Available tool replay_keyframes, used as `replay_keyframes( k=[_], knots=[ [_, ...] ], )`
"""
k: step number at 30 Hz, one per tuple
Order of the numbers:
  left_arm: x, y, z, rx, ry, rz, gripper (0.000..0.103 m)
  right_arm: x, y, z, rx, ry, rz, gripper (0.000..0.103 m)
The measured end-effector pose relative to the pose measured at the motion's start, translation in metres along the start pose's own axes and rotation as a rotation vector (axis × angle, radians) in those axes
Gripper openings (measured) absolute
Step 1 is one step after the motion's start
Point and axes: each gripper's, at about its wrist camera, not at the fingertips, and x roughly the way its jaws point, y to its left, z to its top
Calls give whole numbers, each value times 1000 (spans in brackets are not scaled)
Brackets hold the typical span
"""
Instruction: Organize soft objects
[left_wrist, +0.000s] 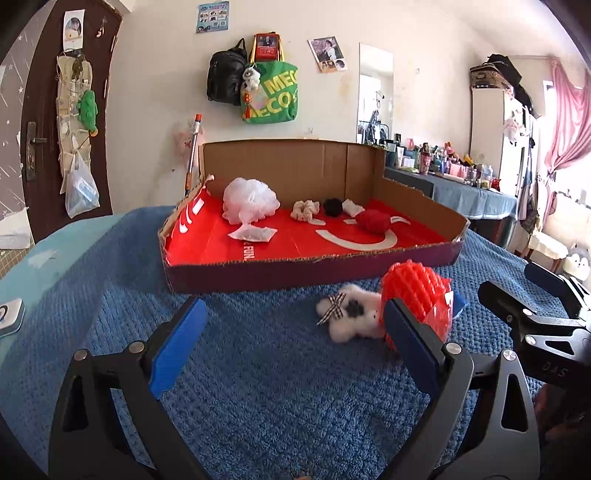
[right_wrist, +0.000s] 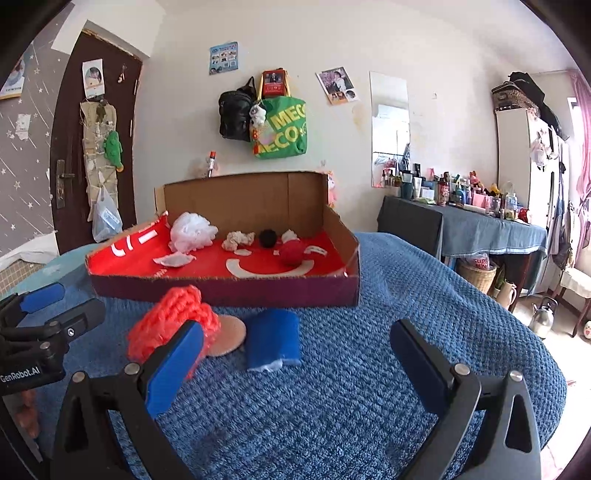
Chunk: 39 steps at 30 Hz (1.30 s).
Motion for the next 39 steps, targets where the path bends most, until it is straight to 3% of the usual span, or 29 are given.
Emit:
replay_keyframes(
  k=[21, 29, 39],
  knots=[
    [4, 0, -5, -10, 26, 1, 98, 7, -1, -6, 5, 37, 5, 103],
    [6, 7, 2, -6, 53, 0, 98, 8, 0, 7, 4, 38, 4, 103],
    [25, 18, 22, 22, 149, -61, 98, 26, -1, 25, -11, 102, 37, 103]
  ],
)
